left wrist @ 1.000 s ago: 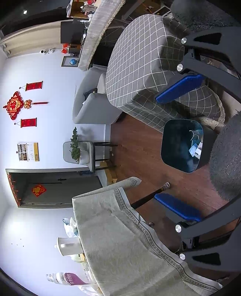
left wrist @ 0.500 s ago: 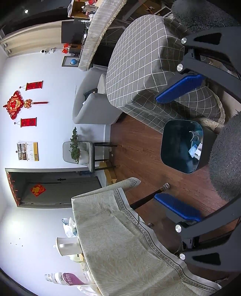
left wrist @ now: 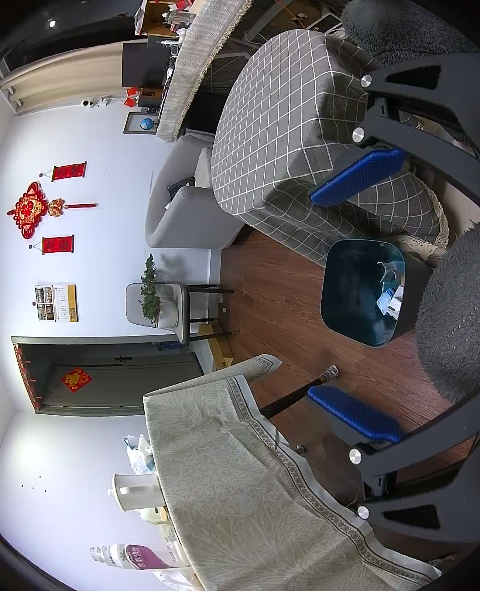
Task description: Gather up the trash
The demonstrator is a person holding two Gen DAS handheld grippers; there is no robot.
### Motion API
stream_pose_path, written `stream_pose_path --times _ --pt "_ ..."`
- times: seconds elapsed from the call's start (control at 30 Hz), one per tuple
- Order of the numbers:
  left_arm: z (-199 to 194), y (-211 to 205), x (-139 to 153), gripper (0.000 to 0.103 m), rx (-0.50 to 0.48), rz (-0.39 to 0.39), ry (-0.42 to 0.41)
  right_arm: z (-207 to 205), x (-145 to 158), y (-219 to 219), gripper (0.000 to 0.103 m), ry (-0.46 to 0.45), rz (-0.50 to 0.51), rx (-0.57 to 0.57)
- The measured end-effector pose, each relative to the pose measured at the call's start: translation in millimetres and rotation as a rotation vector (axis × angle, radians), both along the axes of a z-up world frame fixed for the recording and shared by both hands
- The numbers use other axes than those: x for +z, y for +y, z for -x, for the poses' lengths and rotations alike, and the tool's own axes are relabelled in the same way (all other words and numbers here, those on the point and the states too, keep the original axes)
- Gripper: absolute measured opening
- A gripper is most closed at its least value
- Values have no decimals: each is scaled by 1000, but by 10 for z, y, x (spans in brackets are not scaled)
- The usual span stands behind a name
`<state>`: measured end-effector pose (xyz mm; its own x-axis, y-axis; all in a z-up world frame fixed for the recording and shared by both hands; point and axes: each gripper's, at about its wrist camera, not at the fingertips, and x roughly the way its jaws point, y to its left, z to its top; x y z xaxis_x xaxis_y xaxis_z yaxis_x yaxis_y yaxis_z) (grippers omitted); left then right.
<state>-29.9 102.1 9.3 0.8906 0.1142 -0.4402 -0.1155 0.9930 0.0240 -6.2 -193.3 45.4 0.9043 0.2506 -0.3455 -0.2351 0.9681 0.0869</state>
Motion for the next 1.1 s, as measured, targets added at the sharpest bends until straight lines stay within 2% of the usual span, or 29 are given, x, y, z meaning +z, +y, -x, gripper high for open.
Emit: stream_pose_path --times 1.1 --pt "-4 -14 16 100 -2 -4 -4 0 1 7 100 2 -2 -1"
